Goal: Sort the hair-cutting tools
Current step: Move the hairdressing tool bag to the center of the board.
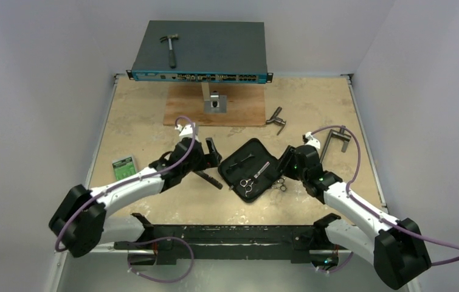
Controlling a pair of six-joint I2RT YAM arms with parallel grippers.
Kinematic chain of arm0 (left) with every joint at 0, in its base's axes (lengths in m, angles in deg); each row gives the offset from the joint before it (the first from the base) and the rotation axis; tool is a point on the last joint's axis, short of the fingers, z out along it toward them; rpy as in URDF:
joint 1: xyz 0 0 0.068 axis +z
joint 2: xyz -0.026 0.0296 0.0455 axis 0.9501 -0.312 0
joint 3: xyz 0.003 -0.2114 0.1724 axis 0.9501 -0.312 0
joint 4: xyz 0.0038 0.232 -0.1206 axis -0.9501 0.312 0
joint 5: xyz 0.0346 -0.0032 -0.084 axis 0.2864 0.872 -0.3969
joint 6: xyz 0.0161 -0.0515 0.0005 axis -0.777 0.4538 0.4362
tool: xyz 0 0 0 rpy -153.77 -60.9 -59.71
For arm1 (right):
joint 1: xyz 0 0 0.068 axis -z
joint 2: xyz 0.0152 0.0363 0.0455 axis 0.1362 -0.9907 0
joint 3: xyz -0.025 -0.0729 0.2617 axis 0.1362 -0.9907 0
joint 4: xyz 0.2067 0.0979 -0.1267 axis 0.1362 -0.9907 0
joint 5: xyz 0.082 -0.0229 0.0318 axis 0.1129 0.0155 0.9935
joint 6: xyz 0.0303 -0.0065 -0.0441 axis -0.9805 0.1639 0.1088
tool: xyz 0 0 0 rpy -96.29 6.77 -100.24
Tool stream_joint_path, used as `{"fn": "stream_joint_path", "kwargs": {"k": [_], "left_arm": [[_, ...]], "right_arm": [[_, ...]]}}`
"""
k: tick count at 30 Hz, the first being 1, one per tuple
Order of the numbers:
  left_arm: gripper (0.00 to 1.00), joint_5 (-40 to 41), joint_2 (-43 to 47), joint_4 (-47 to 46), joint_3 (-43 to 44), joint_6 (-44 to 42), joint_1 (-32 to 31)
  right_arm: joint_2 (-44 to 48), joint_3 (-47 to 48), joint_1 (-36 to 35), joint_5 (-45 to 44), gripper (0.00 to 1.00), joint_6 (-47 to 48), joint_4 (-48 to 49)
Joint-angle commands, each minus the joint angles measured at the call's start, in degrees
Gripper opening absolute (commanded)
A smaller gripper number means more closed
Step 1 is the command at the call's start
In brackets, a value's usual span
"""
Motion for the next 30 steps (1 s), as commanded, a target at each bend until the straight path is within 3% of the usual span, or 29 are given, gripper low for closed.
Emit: {"fn": "stream_joint_path", "kwargs": {"k": [1,5,11,18,26,30], "left_arm": [[0.90,-13.1,-7.4,-7.7,7.5,-4.9,4.2],[0.86,-22.3,-13.7,-9.8,11.1,-9.9,7.0],[0.85,-33.8,-25.0,-3.1,21.7,-18.4,7.4],[0.84,-33.1,-33.3,6.8,31.0,-24.4,7.1],[0.65,-33.9,-38.8,10.3,34.9,-26.6,5.3],[0.49,-31.5,-39.5,10.8,34.1,-26.9,4.3]], "right_arm": [[2.5,-0.4,0.3,1.3,0.48,-0.3,-1.1],[5.9,-0.8,0.3,2.8,0.48,1.6,-1.5],[7.0,-0.3,0.3,5.7,0.48,3.7,-2.0],[8.0,0.0,0.3,7.3,0.48,5.3,-1.0],[7.9,0.3,0.4,7.3,0.47,6.5,-0.3],[7.2,0.4,0.4,7.4,0.47,6.6,0.6]]}}
